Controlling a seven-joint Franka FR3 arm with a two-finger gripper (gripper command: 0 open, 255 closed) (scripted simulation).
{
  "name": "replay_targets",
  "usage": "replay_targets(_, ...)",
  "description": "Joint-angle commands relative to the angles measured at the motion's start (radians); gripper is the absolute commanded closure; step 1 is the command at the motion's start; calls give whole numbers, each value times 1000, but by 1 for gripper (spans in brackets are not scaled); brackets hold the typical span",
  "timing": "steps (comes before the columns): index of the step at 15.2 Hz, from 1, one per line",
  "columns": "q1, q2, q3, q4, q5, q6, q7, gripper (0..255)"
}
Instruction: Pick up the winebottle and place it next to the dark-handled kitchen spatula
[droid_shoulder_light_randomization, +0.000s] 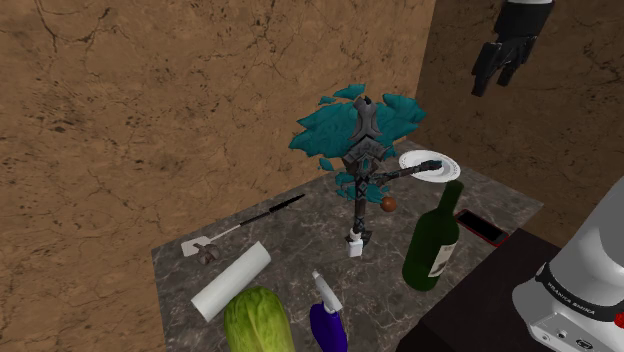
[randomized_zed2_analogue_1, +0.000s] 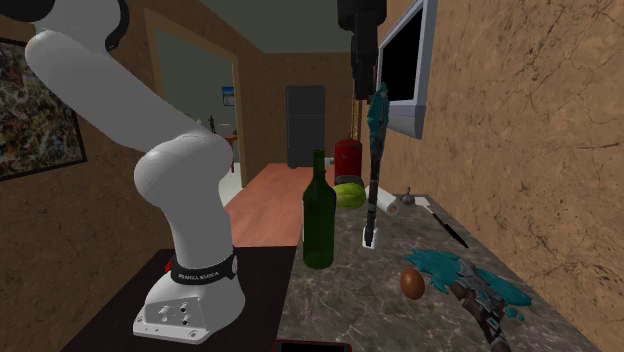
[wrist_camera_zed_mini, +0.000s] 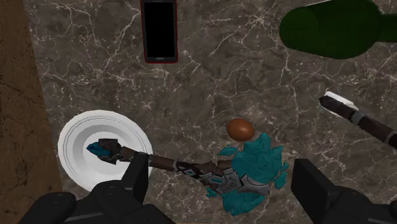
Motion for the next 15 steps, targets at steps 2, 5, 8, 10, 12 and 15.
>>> replay_targets(2, 6, -18, 17, -28, 13, 8, 19, 0)
replay_targets(5, 27, -69, 69, -105, 57, 33, 77, 0)
replay_targets(8, 52, -112, 126, -174, 106, 60, 136, 0)
replay_targets(10, 73, -136, 165, -215, 142, 79, 177, 0)
replay_targets(12, 94, -154, 207, -252, 180, 100, 218, 0)
replay_targets(15, 131, -173, 273, -299, 240, 134, 280, 0)
